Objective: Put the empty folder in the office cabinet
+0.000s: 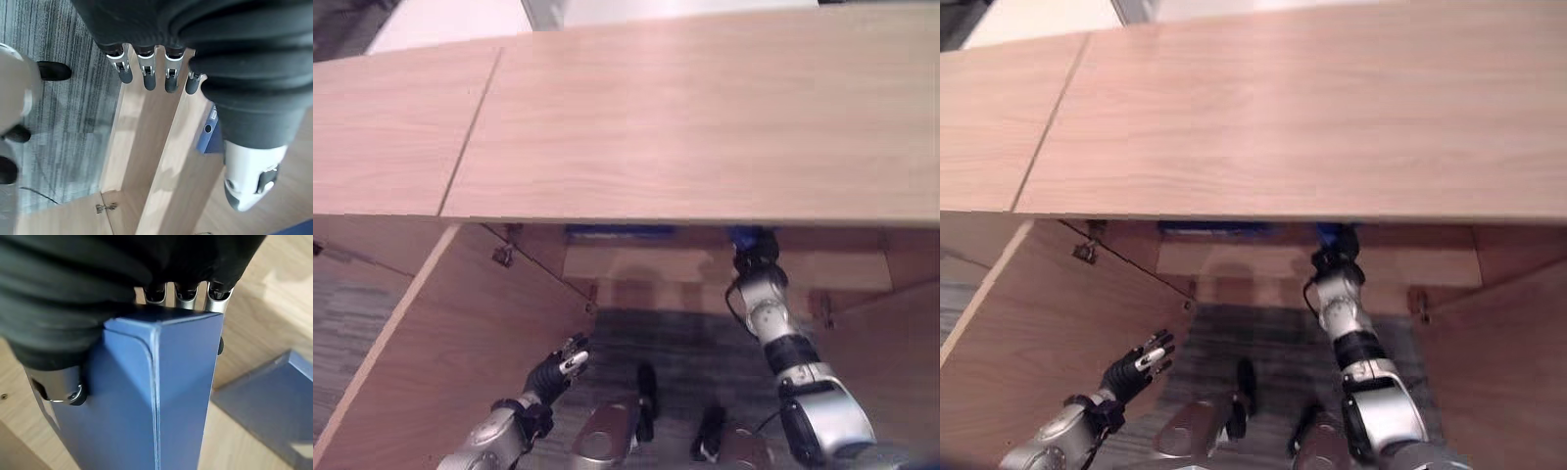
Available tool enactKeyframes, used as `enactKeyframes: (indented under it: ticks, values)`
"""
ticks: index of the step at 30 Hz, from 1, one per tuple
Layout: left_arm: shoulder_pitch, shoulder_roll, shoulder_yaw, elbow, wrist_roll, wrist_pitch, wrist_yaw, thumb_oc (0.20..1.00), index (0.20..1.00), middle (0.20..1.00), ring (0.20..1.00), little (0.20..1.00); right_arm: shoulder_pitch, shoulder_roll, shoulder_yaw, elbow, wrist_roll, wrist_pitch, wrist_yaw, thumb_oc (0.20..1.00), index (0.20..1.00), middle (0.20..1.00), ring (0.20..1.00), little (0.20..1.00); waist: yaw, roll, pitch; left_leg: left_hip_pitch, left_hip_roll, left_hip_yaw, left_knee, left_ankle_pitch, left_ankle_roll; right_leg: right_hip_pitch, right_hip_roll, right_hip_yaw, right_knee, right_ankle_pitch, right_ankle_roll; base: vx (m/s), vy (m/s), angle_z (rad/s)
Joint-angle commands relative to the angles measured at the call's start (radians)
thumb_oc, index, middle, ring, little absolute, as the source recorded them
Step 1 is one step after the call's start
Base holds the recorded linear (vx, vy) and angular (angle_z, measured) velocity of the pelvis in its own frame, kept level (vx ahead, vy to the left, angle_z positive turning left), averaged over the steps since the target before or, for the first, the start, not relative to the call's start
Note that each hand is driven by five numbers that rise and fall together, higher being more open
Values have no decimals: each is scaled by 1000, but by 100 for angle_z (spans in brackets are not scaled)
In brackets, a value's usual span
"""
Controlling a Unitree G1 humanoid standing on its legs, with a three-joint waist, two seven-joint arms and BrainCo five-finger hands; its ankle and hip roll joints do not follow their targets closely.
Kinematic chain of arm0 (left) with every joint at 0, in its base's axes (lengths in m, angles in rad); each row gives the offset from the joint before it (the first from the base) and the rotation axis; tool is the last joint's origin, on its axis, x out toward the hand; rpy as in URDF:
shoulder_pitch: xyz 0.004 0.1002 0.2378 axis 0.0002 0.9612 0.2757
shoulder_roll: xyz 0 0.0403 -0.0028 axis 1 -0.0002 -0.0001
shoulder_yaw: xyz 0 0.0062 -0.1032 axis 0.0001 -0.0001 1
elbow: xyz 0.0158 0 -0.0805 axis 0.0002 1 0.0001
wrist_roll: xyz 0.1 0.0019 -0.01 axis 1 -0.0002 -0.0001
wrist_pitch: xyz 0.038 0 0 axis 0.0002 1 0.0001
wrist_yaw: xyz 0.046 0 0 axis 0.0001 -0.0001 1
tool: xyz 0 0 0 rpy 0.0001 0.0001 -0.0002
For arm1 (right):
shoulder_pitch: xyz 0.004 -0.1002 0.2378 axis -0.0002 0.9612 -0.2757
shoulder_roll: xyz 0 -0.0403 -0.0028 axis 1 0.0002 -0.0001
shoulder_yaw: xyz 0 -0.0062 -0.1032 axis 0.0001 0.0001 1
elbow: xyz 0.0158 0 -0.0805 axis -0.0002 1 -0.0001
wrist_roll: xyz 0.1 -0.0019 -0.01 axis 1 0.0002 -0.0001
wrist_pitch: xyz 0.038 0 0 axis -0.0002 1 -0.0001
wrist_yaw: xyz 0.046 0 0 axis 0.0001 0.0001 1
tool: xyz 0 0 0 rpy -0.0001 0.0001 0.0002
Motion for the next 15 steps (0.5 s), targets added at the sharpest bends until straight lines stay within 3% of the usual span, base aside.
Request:
enactKeyframes:
  ticks: [1,2,3,9,15]
  values:
    - [39,34,3,-77,-35,-33,6,1000,1000,1000,1000,1000,-71,-37,-25,-72,36,-89,0,200,200,200,200,200,20,-23,35,-85,77,-24,179,-145,-15,-29,2,61,-28,125,19,-53,-26,-6]
    - [38,34,2,-77,-35,-34,5,1000,1000,1000,1000,1000,-71,-37,-26,-71,36,-89,0,200,200,200,200,200,20,-23,34,-87,78,-24,181,-146,-15,-30,2,61,-28,124,19,-28,1,12]
    - [29,25,-4,-78,-34,-37,9,1000,1000,1000,1000,1000,-80,-30,-31,-82,55,-108,-11,200,200,200,200,200,16,-23,52,-111,79,-31,232,-163,-11,-63,1,66,17,96,-3,-32,-15,16]
    - [16,0,-35,-64,-32,-49,29,1000,1000,1000,1000,1000,-55,31,-37,-194,70,-172,-47,200,200,200,200,200,1,-17,64,-284,101,-69,484,-264,11,-210,-17,99,235,-36,-53,-4,-38,11]
    - [11,2,-56,-72,-32,-54,37,1000,1000,1000,1000,1000,-70,37,-44,-231,79,-207,-56,200,200,200,200,200,1,-4,56,-428,97,-101,619,-305,19,-346,-39,127,399,-137,-102,6,-40,13]
